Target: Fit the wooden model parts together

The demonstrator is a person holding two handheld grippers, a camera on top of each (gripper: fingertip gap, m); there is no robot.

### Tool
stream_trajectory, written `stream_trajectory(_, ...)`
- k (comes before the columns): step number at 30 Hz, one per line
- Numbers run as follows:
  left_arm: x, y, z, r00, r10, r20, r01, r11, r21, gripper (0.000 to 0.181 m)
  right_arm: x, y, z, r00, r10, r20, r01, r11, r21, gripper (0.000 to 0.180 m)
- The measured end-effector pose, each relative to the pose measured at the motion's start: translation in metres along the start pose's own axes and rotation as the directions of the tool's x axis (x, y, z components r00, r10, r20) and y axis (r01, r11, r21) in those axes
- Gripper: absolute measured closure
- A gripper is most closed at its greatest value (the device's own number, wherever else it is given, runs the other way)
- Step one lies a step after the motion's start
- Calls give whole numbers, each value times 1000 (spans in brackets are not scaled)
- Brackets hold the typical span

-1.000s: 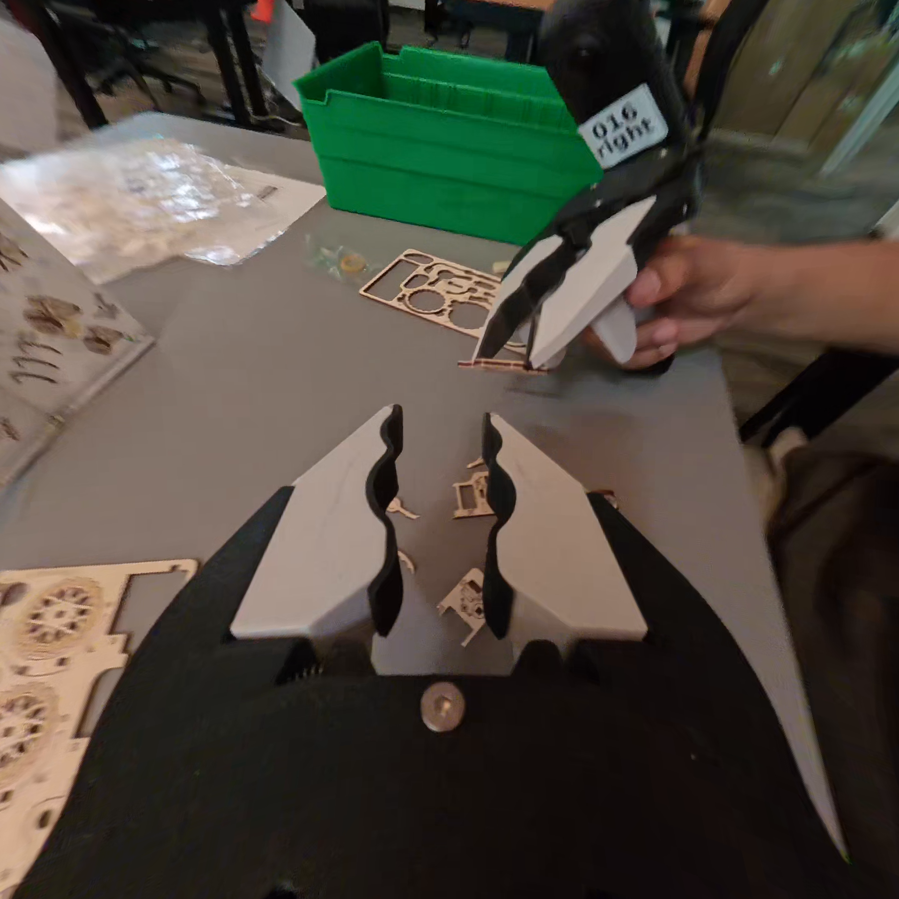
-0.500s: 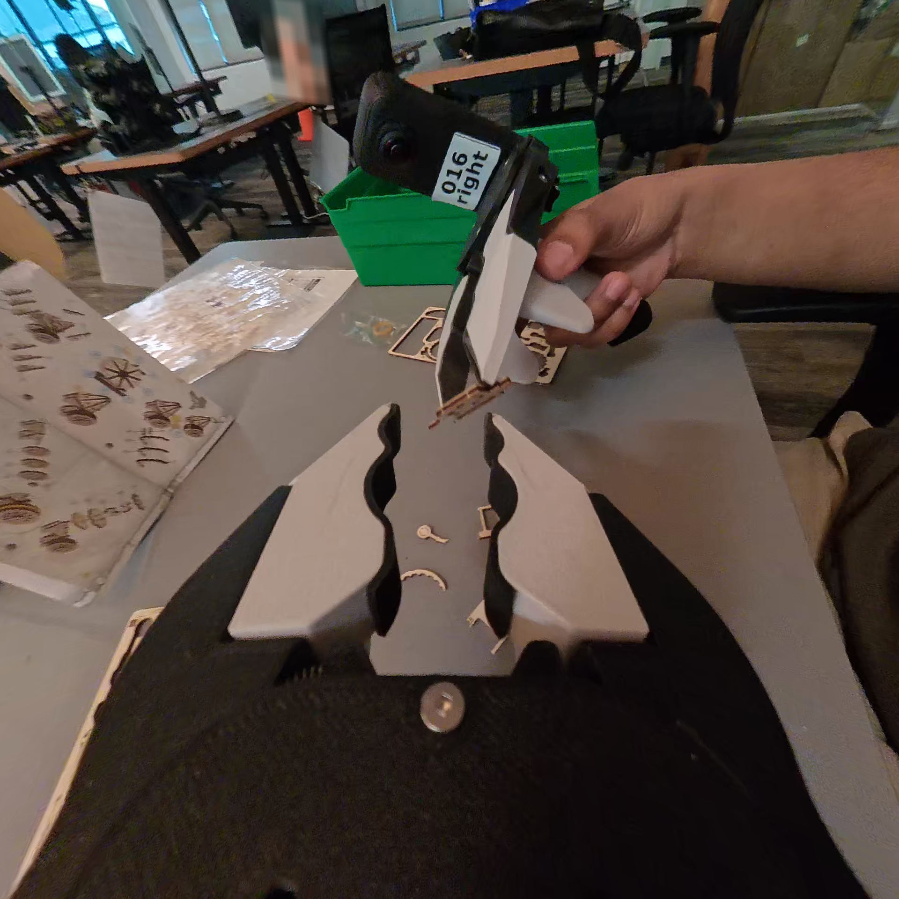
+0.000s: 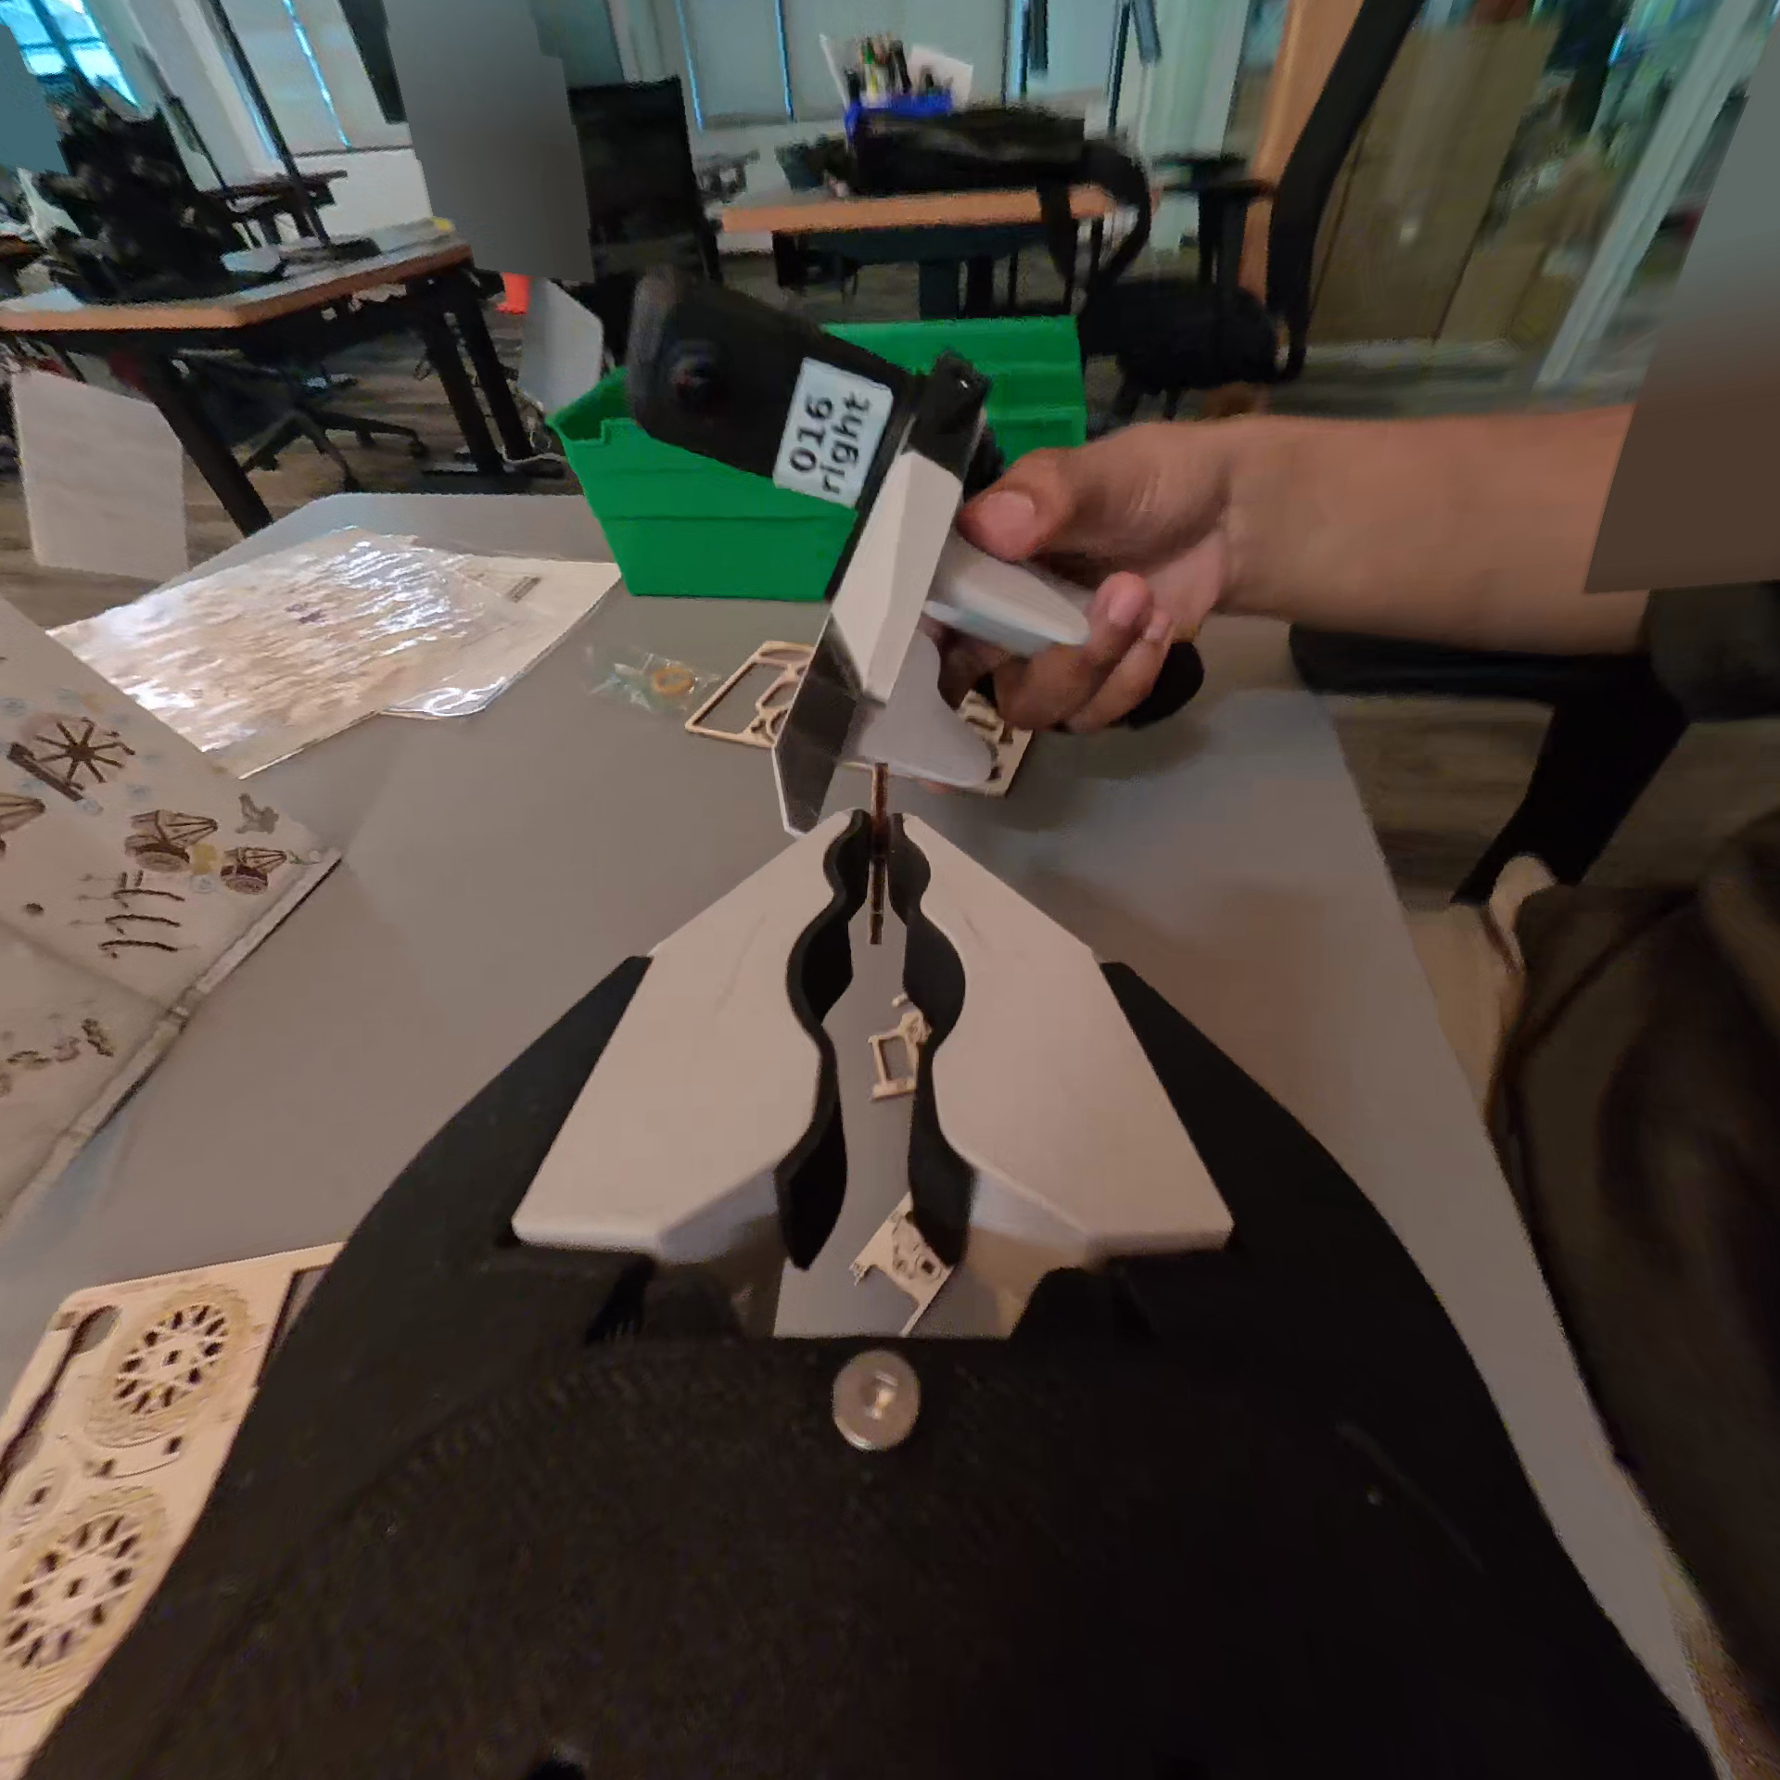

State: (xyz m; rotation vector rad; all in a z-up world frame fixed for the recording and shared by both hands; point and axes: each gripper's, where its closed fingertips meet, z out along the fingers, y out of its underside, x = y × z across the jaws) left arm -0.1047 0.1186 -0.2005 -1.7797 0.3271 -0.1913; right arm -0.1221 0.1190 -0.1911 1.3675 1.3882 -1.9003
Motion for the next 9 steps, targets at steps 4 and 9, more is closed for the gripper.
stream_trajectory(4, -19, -31, -13, 930, -351, -103, 366, 897, 249, 180, -16, -22, -14, 993, -111, 51, 104, 986, 129, 140)
stream_trajectory(9, -24, -56, -33, 626, -590, -510, 772, 562, 297, 181, -36, -28, -19, 972, -213, 96, 194, 964, 181, 143)
